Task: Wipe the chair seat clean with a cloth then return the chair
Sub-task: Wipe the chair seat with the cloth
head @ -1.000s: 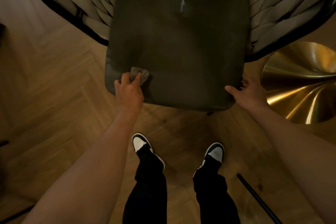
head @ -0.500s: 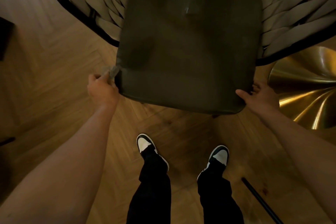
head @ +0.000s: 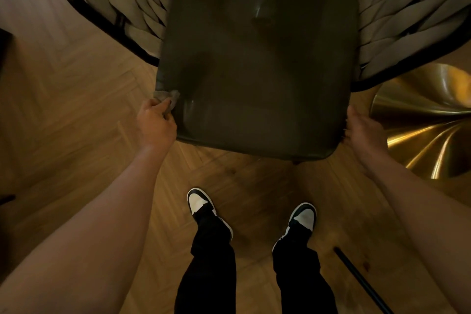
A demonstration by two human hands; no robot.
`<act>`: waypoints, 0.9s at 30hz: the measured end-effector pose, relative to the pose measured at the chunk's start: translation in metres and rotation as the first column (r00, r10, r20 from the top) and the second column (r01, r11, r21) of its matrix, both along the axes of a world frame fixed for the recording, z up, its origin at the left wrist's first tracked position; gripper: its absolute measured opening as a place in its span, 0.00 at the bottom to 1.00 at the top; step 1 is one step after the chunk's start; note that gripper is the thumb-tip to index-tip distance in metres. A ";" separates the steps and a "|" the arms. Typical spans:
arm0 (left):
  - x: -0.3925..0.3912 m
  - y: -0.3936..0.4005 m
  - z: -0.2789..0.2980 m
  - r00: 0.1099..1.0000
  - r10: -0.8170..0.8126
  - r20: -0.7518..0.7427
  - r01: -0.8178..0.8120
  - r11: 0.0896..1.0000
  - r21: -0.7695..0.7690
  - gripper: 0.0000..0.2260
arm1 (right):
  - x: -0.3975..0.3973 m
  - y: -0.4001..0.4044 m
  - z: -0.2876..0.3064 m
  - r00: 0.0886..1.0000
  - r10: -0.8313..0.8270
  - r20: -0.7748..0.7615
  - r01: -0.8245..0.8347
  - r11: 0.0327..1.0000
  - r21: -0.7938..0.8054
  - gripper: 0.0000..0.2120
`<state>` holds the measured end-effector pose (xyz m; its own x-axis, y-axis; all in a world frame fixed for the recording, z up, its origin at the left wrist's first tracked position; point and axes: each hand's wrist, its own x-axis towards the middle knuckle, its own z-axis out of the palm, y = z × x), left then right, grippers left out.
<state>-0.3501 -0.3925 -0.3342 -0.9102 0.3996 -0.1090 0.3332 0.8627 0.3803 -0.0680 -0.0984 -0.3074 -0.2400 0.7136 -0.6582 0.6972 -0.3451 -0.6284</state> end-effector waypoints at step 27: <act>0.229 0.207 0.001 0.826 -0.538 0.166 0.541 0.841 0.035 0.18 | 0.005 0.006 -0.008 0.999 0.019 0.031 -0.019 1.000 -0.014 0.25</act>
<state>-0.1210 -0.1860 -0.3337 -0.5188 0.8193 -0.2443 0.6814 0.5688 0.4606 -0.0626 -0.0924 -0.3157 -0.2326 0.7002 -0.6750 0.7228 -0.3399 -0.6017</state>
